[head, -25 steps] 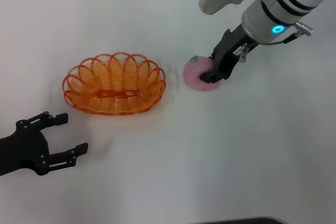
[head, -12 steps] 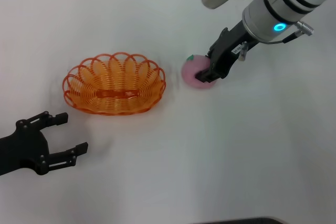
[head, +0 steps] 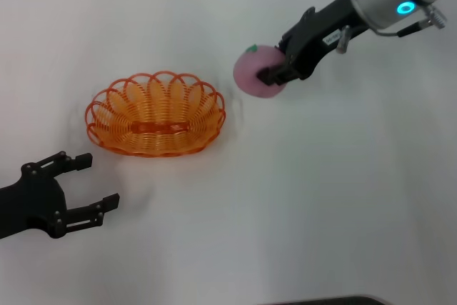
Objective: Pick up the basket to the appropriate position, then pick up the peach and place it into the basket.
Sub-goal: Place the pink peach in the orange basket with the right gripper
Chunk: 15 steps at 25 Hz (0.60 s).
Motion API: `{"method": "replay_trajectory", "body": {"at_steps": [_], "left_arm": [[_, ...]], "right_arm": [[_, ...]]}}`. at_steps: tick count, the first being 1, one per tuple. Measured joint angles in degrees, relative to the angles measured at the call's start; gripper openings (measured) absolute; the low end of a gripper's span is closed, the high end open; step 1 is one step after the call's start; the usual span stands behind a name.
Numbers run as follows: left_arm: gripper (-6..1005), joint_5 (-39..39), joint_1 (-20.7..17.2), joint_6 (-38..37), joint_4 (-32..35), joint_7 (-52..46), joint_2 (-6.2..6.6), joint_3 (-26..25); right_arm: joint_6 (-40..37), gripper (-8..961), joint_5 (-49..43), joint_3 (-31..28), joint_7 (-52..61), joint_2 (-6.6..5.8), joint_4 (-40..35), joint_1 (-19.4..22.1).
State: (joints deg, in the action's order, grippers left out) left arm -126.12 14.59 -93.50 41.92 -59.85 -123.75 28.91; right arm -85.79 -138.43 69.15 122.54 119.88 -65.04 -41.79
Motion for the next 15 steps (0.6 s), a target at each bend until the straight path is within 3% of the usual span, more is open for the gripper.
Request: {"method": "replay_trajectory", "body": {"at_steps": [7, 15], "left_arm": [[863, 0.0, -0.3, -0.3, 0.9, -0.2, -0.06, 0.0], [860, 0.0, -0.4, -0.4, 1.4, -0.4, -0.09, 0.1]], "right_arm": [[-2.2, 403, 2.1, -2.1, -0.1, -0.13, -2.2, 0.6], [-0.8, 406, 4.3, 0.5, -1.1, 0.35, -1.4, 0.4]]}}
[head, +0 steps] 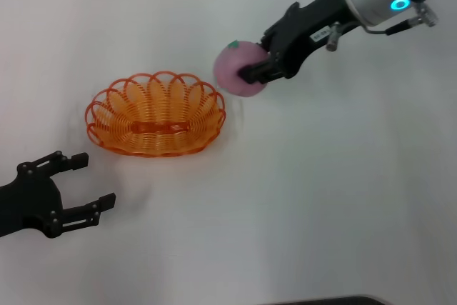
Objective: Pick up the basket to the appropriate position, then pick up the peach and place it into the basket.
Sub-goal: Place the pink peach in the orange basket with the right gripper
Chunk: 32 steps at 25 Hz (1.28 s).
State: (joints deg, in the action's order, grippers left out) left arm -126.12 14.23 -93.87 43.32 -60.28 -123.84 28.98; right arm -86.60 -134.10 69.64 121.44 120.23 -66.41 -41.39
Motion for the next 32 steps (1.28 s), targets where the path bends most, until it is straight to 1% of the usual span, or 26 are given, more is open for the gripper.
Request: {"method": "replay_trajectory", "body": {"at_steps": [4, 8, 11, 12, 16, 20, 32], "left_arm": [[860, 0.0, 0.0, 0.0, 0.0, 0.0, 0.0, 0.0], [860, 0.0, 0.0, 0.0, 0.0, 0.0, -0.06, -0.1], [859, 0.0, 0.0, 0.0, 0.0, 0.0, -0.08, -0.1], [859, 0.0, 0.0, 0.0, 0.0, 0.0, -0.09, -0.1], [859, 0.0, 0.0, 0.0, 0.0, 0.0, -0.09, -0.1], [859, 0.0, 0.0, 0.0, 0.0, 0.0, -0.09, -0.1], [859, 0.0, 0.0, 0.0, 0.0, 0.0, -0.09, -0.1]], "right_arm": [[1.5, 407, 2.4, 2.4, 0.0, 0.07, 0.0, -0.2], [3.6, 408, 4.3, 6.1, -0.1, 0.09, 0.7, -0.5], [6.4, 409, 5.8, 10.1, -0.1, 0.1, 3.2, -1.8], [6.4, 409, 5.8, 10.1, -0.1, 0.1, 3.2, -1.8], [9.3, 410, 6.1, 13.2, -0.2, 0.1, 7.1, -4.0], [11.2, 411, 6.1, 14.3, -0.2, 0.1, 8.9, -5.1], [12.7, 415, 6.1, 14.5, -1.1, 0.09, 9.1, -5.3]]}}
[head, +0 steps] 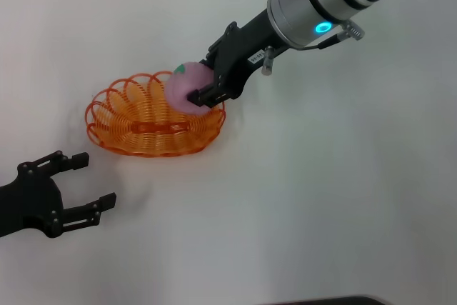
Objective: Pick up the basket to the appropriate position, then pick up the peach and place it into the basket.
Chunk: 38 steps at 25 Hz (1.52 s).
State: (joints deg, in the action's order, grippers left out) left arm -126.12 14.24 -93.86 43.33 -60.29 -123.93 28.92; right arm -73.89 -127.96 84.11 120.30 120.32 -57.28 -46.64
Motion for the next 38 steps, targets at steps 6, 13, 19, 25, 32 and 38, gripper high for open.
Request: {"method": "replay_trajectory", "body": {"at_steps": [6, 13, 19, 25, 32, 38], "left_arm": [[859, 0.0, 0.0, 0.0, 0.0, 0.0, 0.0, 0.0], [860, 0.0, 0.0, -0.1, 0.0, 0.0, 0.0, 0.0], [859, 0.0, 0.0, -0.2, -0.2, 0.0, 0.0, 0.0], [860, 0.1, 0.0, -0.2, -0.3, 0.0, 0.0, 0.0], [859, 0.3, 0.0, -0.2, -0.4, 0.0, 0.0, 0.0], [859, 0.4, 0.1, -0.2, -0.4, -0.1, 0.0, 0.0]], "right_arm": [[0.4, 601, 0.0, 0.0, 0.0, 0.0, 0.5, -0.1], [1.3, 799, 0.9, 0.0, -0.2, 0.0, 0.6, 0.5], [1.4, 795, 4.4, -0.8, -2.4, -0.29, 0.3, 2.8], [0.6, 794, 5.7, -1.1, -3.9, -0.45, -0.1, 5.2], [-1.4, 794, 5.8, -2.9, -4.4, -0.49, -3.9, 10.2], [-5.3, 794, 7.5, -8.6, -6.6, -0.52, -11.4, 17.7]]}}
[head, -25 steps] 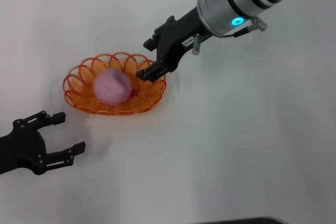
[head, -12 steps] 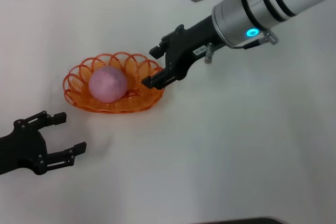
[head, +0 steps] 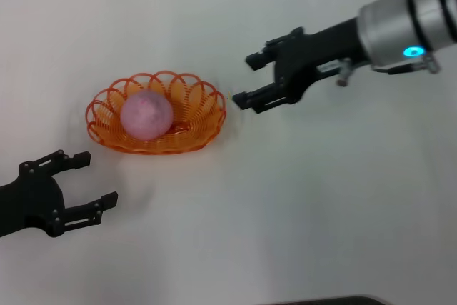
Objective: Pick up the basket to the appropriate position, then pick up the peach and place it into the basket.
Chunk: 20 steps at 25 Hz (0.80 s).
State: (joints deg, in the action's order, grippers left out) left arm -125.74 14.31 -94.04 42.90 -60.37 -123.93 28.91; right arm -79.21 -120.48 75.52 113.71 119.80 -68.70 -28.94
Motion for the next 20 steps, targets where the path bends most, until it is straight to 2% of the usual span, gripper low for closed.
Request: {"method": "replay_trajectory", "body": {"at_steps": [6, 12, 17, 19, 20], "left_arm": [[860, 0.1, 0.2, -0.1, 0.0, -0.1, 0.0, 0.0], [860, 0.2, 0.3, -0.3, 0.0, -0.1, 0.01, 0.0], [860, 0.6, 0.2, -0.3, 0.0, -0.1, 0.0, -0.1], [860, 0.8, 0.1, -0.3, -0.1, -0.1, 0.0, -0.1], [860, 0.9, 0.1, -0.3, -0.1, -0.1, 0.0, -0.1]], "right_arm": [[-3.5, 794, 2.0, -6.3, -4.3, -0.08, -0.4, 3.5], [-3.3, 794, 4.4, -7.1, -11.8, 0.32, 1.3, 7.4], [-3.0, 794, 12.2, -8.9, -23.5, 0.12, 8.3, 10.4], [-3.0, 794, 14.6, -10.4, -29.4, 0.12, 13.1, 11.0], [-3.0, 794, 16.0, -11.5, -34.6, 0.1, 18.0, 11.0]]}}
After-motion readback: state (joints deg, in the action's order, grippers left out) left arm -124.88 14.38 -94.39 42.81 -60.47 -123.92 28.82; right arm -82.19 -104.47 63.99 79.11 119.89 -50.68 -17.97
